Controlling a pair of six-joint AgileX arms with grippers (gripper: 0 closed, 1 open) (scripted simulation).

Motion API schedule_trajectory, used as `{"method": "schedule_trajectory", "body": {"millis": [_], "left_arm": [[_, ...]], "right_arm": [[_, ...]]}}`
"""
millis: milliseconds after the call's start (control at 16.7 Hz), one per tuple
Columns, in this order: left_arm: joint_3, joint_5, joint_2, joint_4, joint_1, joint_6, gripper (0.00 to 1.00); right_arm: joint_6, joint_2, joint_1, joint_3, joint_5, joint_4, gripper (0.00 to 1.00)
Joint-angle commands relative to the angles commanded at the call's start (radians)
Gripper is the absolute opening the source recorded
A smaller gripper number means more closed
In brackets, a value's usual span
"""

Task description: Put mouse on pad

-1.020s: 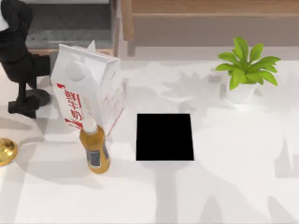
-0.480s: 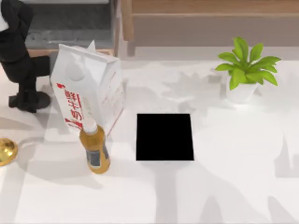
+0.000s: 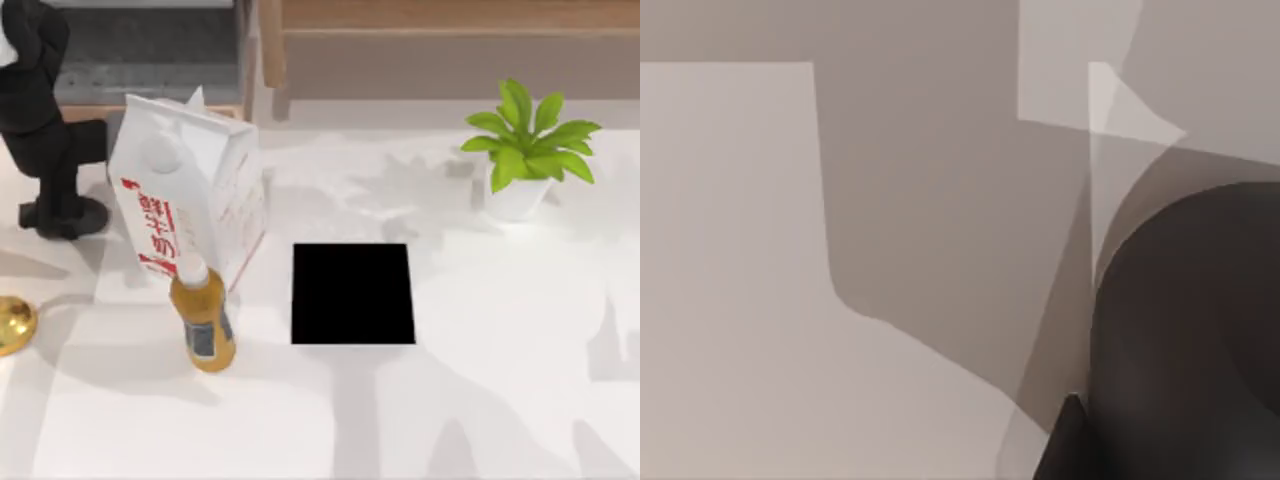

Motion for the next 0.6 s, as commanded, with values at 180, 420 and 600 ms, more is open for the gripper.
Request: {"method": "schedule_trajectory", "body": {"millis": [180,420,600], "left_arm": [[-0.009,0.001,-0.037,-0.037,-0.003,-0.018,0.0],[0.013,-0.015,-0.082,-0.107,-0.003,-0.056,0.0],[0.091,-0.026,-0.118,-0.18,-0.001,-0.07,0.0]], "right_arm": [[0.0,0.0,0.0,0.0,0.0,0.0,1.0],[0.0,0.0,0.0,0.0,0.0,0.0,1.0],[0.0,0.0,0.0,0.0,0.0,0.0,1.0]]}}
